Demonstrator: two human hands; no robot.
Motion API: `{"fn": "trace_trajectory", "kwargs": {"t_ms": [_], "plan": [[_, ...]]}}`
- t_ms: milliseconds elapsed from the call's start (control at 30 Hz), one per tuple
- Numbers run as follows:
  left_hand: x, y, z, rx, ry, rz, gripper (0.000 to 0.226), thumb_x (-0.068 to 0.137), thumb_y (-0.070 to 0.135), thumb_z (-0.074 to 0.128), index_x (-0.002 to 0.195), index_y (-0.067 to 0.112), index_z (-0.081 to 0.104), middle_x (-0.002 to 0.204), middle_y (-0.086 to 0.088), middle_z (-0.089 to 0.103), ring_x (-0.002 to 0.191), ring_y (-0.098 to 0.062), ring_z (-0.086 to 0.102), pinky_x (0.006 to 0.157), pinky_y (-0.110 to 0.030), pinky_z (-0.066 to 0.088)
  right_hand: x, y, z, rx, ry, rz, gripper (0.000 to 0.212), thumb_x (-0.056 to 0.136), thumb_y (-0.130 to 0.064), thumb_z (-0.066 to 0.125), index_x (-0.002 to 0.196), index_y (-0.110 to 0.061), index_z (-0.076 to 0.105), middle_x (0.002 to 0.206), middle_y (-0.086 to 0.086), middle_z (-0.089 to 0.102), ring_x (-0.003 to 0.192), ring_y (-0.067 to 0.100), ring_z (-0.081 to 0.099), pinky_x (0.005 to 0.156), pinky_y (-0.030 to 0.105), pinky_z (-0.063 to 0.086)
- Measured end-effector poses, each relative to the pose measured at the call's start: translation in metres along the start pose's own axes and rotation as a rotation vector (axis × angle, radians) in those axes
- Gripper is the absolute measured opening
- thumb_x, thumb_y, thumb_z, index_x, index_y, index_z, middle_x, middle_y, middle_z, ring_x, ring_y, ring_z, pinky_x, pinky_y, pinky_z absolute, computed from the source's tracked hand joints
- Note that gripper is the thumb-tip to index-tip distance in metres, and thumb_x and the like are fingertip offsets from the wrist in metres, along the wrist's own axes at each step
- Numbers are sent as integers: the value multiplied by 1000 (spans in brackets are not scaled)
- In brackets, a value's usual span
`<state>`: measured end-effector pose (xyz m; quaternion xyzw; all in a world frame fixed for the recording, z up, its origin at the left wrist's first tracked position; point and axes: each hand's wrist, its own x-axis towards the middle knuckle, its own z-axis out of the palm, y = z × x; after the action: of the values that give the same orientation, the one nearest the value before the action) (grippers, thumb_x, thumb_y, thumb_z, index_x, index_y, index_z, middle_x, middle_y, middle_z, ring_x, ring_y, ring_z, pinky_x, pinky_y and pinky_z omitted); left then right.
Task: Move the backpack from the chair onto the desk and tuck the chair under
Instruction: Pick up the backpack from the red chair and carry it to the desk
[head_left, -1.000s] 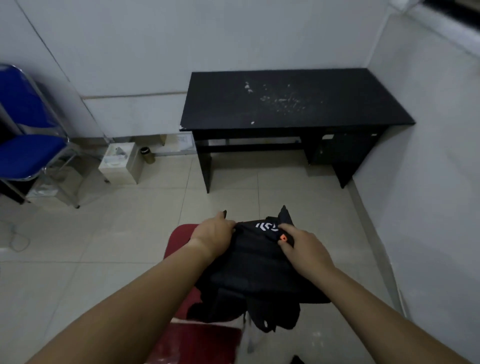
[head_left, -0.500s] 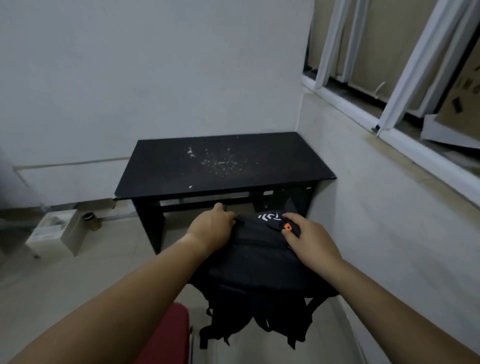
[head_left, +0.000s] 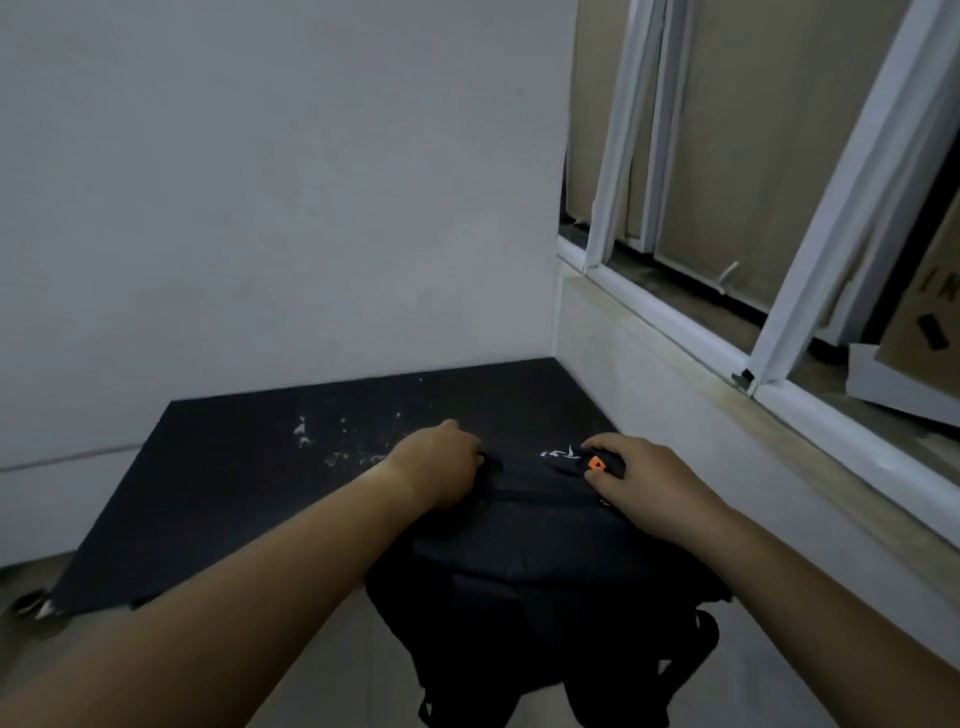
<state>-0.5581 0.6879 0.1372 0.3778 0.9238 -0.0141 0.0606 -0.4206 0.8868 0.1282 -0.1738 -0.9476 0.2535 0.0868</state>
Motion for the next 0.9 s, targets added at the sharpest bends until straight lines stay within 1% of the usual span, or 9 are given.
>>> {"fn": "trace_trajectory", "kwargs": {"t_ms": [67,200,333,467,567,667,733,833,900], "plan": [[40,-7,-22,13,12,6,37,105,32,34,135,19,53,131,-15,51,113,-34,59,100,-43,48,43,4,-13,17,17,-11,32,89,-34,61,121,-34,61,120,-5,66,105,17,60,81,28,44],[120,-21,-63,21,84,10,37,105,31,36,133,17,55,130,-16,52,113,-35,59,99,-43,47,124,11,-37,38,60,-16,29,89,-35,61,118,-36,62,115,-8,66,96,13,58,78,28,43],[204,-37,-99,66,131,-16,38,105,31,34,130,13,57,131,-17,52,117,-35,56,100,-42,45,215,18,-57,35,103,-73,25,89,-33,61,114,-33,64,110,-6,67,96,15,59,77,30,44],[296,-51,-127,72,148,-43,38,105,31,34,129,12,58,132,-15,52,119,-33,55,101,-42,44,311,40,-68,19,131,-117,26,91,-33,59,117,-30,63,117,-4,67,102,16,59,80,29,43],[364,-60,-134,63,161,-75,38,105,31,35,126,11,59,130,-16,52,116,-35,57,100,-43,46,390,63,-69,19,130,-139,32,91,-34,58,123,-28,61,122,-4,66,108,19,59,85,31,45],[430,-75,-133,57,177,-113,37,106,30,34,124,10,59,127,-16,50,108,-36,60,94,-43,49,466,79,-62,41,121,-166,32,91,-34,58,122,-29,60,118,-3,68,107,19,61,89,37,50],[468,-88,-132,42,208,-148,36,106,30,34,120,9,60,124,-16,50,102,-36,62,91,-44,51,515,85,-56,50,126,-196,31,92,-33,57,123,-28,60,117,-1,68,106,21,62,90,38,51],[522,-108,-133,11,293,-193,36,106,27,35,115,6,62,120,-17,51,96,-38,62,86,-45,52,585,88,-50,65,159,-238,33,93,-32,56,126,-27,57,116,4,69,105,26,62,88,39,52],[550,-121,-132,-9,381,-196,35,105,26,37,114,5,63,119,-19,51,93,-40,63,85,-46,53,620,90,-43,75,199,-263,35,94,-33,54,128,-29,54,115,7,68,104,27,62,85,39,53]]}}
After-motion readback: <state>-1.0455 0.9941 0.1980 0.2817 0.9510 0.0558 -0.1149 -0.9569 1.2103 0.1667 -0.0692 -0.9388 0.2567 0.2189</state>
